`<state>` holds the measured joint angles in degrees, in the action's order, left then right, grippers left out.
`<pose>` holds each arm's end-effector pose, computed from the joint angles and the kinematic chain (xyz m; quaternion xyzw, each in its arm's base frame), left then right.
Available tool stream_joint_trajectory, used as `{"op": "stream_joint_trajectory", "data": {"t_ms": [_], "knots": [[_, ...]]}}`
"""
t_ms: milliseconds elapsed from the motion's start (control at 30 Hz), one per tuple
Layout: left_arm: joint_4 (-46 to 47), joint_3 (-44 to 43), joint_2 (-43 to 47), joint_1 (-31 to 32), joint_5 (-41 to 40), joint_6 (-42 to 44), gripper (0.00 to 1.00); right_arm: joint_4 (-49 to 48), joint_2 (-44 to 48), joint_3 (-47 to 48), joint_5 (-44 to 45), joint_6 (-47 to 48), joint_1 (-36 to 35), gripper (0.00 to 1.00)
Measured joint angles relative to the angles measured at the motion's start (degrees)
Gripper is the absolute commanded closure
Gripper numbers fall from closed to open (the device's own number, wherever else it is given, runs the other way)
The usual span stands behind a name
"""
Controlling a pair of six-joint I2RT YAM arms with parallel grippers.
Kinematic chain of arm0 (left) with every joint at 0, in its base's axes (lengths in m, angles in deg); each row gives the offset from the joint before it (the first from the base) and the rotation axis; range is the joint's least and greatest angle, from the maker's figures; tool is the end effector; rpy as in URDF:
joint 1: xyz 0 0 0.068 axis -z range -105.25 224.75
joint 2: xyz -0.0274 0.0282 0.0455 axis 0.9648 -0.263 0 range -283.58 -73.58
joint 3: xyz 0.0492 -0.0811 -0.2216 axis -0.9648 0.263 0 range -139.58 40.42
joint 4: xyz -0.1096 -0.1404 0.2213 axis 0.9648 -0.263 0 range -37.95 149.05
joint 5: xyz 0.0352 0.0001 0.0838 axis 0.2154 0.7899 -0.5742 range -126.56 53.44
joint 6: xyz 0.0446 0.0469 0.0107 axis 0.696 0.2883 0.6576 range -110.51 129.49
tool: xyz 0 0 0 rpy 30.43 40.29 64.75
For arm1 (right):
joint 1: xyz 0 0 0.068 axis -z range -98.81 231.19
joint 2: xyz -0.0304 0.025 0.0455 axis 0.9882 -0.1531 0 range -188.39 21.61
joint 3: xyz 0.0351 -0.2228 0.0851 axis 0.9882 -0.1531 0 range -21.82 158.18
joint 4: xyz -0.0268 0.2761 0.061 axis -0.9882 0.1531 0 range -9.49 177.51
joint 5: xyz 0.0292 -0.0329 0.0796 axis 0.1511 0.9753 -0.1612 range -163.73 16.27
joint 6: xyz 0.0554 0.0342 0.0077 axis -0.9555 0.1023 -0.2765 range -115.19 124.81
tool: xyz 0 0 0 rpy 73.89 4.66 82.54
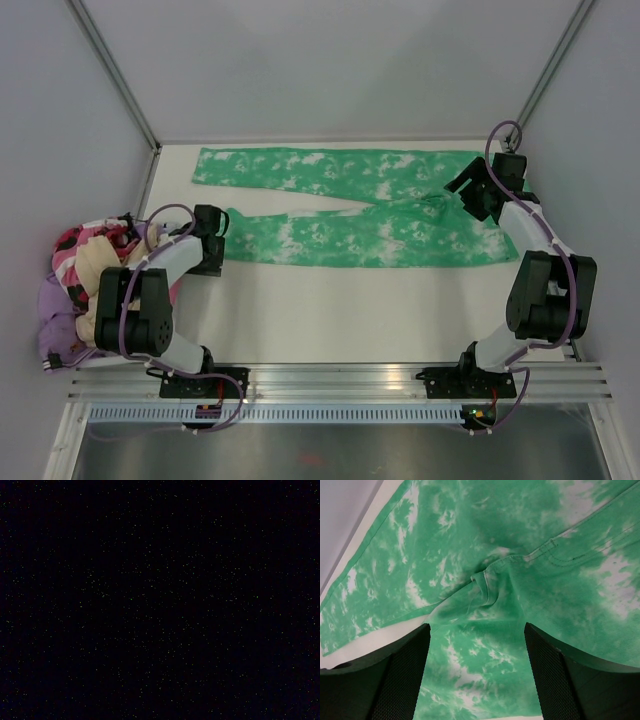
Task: Fold and stack the trousers
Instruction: Fold the trousers
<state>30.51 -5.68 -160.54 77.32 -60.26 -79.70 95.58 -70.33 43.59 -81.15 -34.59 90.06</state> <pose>0.2937 0.0076 0.1002 -0.6873 0.6754 0.0151 0.2669 0.3853 -0.0535 0.1949 0.3479 0.8415 0.1647 0.3791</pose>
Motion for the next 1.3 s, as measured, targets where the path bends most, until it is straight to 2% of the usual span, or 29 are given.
{"op": "stream_joint_trajectory", "data": {"t_ms": [200, 500, 600, 633, 700, 800, 867, 1000, 1300], "knots": [[-1.1, -2.1, -2.5, -0.7, 1.0, 5.5, 0.44, 0.0, -0.1, 0.2, 0.0, 0.0, 0.0, 0.18], [5.4, -2.6, -4.3, -0.7, 2.3, 10.6, 0.48, 0.7, -0.1, 0.4, 1.3, 0.4, 0.0, 0.18], [6.1, -2.6, -4.5, -0.7, 2.3, 11.1, 0.54, 1.3, 0.0, 0.4, 2.1, 0.4, 0.0, 0.18], [6.2, -2.6, -4.6, -0.7, 2.3, 11.2, 0.62, 1.6, 0.1, 0.4, 2.3, 0.4, 0.0, 0.18], [6.3, -2.6, -4.9, -0.7, 2.3, 11.7, 0.65, 1.9, 0.2, 0.4, 2.6, 0.4, 0.2, 0.18], [5.9, -3.3, -5.5, -0.7, 2.3, 12.2, 0.77, 2.4, 0.4, 0.4, 3.0, 0.2, 0.7, 0.18], [5.6, -4.1, -6.1, -0.7, 2.3, 12.4, 0.78, 2.7, 0.6, 0.4, 3.4, 0.2, 1.0, 0.18], [5.4, -5.5, -7.2, -0.7, 2.3, 13.2, 0.98, 3.2, 1.4, 0.4, 4.2, 0.1, 1.3, 0.18], [5.0, -5.8, -7.5, -0.7, 2.3, 15.0, 0.98, 8.7, 5.2, -1.2, 7.7, -1.7, 4.7, 0.17]]}}
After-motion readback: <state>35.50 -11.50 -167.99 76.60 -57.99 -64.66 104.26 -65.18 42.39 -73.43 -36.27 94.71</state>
